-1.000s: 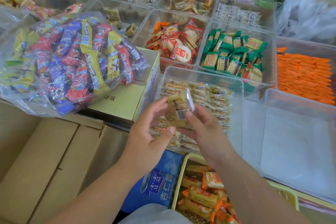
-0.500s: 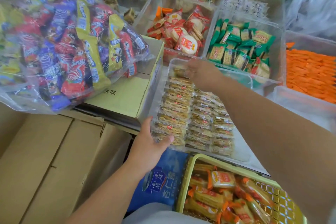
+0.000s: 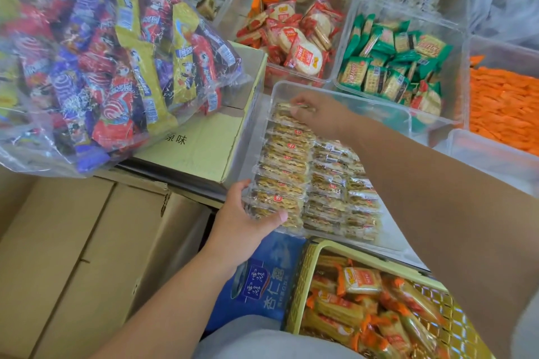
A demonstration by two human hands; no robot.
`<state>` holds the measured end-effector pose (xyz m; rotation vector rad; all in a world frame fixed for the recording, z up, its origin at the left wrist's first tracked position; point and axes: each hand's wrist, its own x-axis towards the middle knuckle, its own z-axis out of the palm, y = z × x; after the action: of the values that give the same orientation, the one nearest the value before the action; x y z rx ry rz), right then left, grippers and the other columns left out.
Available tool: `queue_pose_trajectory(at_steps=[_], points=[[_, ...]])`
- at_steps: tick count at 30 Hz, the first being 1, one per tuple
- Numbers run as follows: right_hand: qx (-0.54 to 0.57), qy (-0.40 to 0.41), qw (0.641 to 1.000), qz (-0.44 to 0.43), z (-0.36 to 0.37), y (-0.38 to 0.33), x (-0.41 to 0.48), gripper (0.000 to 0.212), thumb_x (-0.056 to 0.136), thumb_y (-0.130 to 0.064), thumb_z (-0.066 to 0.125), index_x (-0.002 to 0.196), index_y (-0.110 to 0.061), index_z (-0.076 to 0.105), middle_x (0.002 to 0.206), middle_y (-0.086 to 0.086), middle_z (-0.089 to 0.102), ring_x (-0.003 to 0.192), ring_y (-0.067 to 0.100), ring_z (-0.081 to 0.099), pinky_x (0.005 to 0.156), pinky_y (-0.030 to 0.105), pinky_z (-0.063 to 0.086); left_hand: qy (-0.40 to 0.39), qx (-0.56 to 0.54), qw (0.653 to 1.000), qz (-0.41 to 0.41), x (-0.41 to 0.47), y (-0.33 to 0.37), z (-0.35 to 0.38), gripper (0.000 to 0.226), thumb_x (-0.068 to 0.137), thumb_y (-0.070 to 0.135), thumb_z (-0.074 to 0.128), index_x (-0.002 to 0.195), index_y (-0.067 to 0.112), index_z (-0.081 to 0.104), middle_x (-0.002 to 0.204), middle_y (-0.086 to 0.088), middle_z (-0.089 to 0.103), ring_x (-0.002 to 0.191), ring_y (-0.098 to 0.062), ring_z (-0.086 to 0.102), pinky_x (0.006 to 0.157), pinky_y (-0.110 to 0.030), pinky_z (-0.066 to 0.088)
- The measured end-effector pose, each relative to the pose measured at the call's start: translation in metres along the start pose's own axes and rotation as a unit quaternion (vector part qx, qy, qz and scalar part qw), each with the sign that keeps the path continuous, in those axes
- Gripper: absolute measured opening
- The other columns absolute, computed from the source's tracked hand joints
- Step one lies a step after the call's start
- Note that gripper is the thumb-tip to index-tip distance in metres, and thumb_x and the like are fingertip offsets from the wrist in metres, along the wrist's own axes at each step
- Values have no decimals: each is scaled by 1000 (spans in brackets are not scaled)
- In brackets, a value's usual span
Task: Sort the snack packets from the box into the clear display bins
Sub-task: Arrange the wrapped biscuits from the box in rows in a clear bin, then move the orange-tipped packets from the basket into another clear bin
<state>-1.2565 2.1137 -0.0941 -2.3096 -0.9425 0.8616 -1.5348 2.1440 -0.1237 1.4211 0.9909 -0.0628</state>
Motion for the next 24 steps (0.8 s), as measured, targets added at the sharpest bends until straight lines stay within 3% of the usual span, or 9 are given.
queue_pose_trajectory(at_steps=[2,5,8,10,16,19,21,24], points=[[-12,-26,1000,5,2,4,1,43,103,-44,52,144,-29,50,141,1,54,121,20,52,94,25,35,1,2,1000,1,0,0,0,80,66,42,95,127,52,44,111,28,69,100,14,64,79,-16,49],[-46,-38,998,9,7,5,4,52,104,-47,47,153,-29,39,155,5,45,137,26,45,100,27,30,3,3,1000,-3,-1,0,0,81,64,41,96,124,56,44,114,24,68,101,11,65,78,-16,50],[-84,-36,996,-1,12,2,5,54,105,-47,44,155,-27,34,158,6,42,140,28,43,108,32,33,6,8,1000,-3,0,-3,-1,76,64,42,96,116,62,44,116,24,67,104,5,66,84,-19,51],[-96,-30,995,-2,12,2,5,56,105,-46,44,156,-26,32,158,6,41,141,29,43,111,34,33,4,1,1000,-3,0,-4,-1,79,65,42,96,125,53,45,121,21,66,111,-1,64,90,-25,51],[-27,17,999,9,1,4,-26,66,103,-52,46,160,-33,20,164,7,30,144,30,39,114,40,32,-1,-12,1000,1,-5,1,-7,75,72,42,92,133,47,48,121,21,69,113,0,63,80,-18,46],[3,87,996,-2,-7,12,-76,63,101,-54,49,156,-39,24,161,4,34,132,26,52,109,45,42,23,-1,1000,1,-17,2,-10,77,73,47,89,138,48,47,120,29,63,112,3,59,82,-21,45],[28,131,991,-11,-10,22,-124,57,99,-50,55,151,-41,34,153,-3,44,120,18,58,101,41,49,72,36,997,9,-29,1,-11,68,75,48,88,131,47,49,123,23,60,107,-2,60,84,-28,49],[59,198,978,-20,-5,43,-205,38,96,-41,62,134,-38,55,123,-13,60,105,9,62,91,36,55,168,78,979,83,-49,1,-9,43,77,43,86,106,47,54,106,14,66,75,-1,62,65,-26,50]])
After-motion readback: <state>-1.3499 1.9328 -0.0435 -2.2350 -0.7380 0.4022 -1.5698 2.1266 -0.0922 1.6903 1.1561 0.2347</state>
